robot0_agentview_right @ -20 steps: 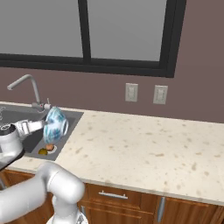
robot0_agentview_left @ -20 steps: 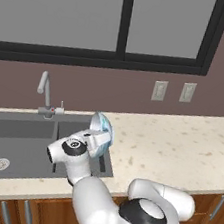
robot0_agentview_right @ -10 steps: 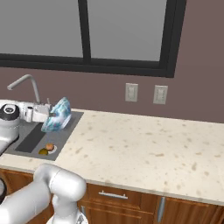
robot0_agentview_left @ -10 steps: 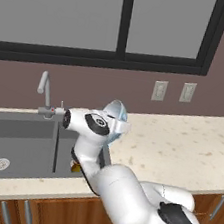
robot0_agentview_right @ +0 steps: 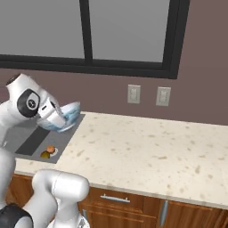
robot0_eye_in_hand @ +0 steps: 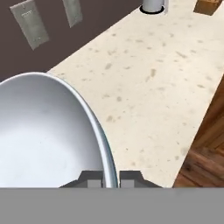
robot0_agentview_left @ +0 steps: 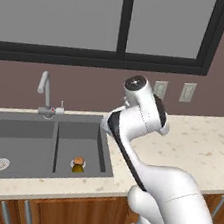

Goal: Dump the lemon and tangerine from the bowl so the bowl can be washed. Place the bowl in the sink after clearing the leftovers.

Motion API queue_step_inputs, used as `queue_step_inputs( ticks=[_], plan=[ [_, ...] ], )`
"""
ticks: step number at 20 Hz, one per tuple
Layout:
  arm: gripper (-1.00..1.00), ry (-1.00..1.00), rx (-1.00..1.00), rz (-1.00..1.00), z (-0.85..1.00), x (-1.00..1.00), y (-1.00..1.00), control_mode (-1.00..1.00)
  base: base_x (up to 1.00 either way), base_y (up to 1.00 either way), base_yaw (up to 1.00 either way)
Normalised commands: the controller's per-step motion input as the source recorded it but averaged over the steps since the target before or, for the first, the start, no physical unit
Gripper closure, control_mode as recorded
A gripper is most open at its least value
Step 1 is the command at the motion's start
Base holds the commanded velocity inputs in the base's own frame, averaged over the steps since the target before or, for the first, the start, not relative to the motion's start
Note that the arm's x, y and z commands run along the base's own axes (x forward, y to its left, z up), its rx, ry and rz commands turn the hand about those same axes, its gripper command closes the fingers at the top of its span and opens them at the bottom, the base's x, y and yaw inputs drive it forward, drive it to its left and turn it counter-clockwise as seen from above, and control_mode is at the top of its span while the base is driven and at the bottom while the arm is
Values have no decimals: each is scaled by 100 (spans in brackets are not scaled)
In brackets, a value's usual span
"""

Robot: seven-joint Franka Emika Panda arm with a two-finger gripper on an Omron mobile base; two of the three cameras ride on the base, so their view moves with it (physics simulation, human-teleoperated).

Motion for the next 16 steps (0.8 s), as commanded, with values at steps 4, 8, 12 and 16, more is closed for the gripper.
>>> queue_step_inputs(
  ticks=[4, 8, 12, 16],
  plan=[
    [100, 17, 56, 4, 6, -46, -100, -100, 0, 0, 0],
    [100, 15, 38, 11, 16, -25, -99, -100, 0, 0, 0],
    [100, 0, 21, 9, 1, -19, -70, -100, 0, 0, 0],
    [100, -23, -4, 1, -39, -5, -5, -100, 0, 0, 0]
  ],
)
